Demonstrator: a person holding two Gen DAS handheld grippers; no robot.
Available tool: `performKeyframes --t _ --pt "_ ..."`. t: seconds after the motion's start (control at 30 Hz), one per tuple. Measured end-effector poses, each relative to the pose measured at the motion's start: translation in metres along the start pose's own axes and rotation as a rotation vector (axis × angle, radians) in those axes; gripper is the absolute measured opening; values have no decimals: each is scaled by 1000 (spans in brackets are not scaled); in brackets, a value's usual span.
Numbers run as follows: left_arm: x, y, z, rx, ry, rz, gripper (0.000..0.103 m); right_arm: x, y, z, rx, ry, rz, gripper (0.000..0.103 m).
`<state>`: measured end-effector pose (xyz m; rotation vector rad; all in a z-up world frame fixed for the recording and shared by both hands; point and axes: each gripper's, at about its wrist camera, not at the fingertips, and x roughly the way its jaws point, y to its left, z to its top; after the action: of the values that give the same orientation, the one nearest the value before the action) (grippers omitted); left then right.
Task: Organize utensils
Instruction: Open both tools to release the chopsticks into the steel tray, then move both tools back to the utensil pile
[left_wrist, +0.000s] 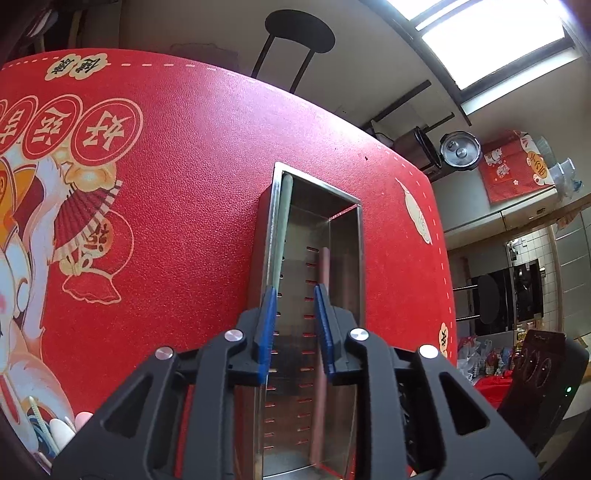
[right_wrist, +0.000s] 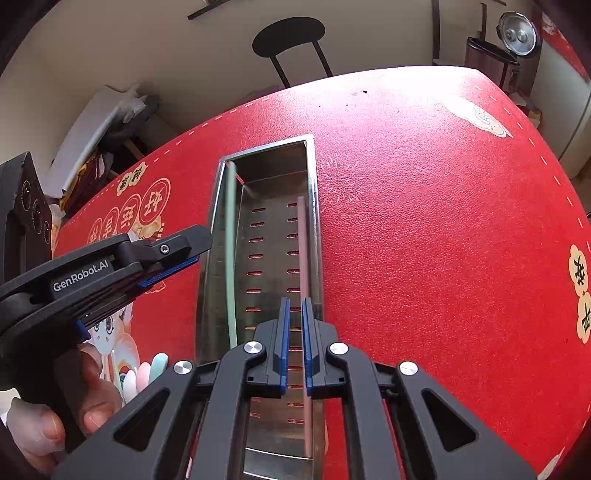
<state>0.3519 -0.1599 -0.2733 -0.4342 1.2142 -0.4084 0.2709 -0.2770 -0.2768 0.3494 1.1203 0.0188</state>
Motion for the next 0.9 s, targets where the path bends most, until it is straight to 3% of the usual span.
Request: performKeyframes --t 0.13,0.23,0.33,0.37,0.47,0.6,0.9 --pt "-20 -1 -2 32 -29 25 24 -18 1 -1 4 -40 14 7" --pt "-46 2 -8 48 -68 50 33 -40 -1 -10 7 -82 31 9" --pt "-81 4 -21 80 -129 82 46 -65 -3 -28 -23 -132 29 22" --pt "-94 6 -27 92 -151 101 46 -74 -6 -34 -36 -146 35 27" --pt "-135 16 -50 119 -208 159 52 -97 -9 -59 -94 -181 51 32" --pt "-190 35 -91 139 -286 259 54 -114 -14 -90 -179 -193 68 32" --pt "-260 117 -207 -97 -351 442 53 -105 2 -125 -334 -97 177 32"
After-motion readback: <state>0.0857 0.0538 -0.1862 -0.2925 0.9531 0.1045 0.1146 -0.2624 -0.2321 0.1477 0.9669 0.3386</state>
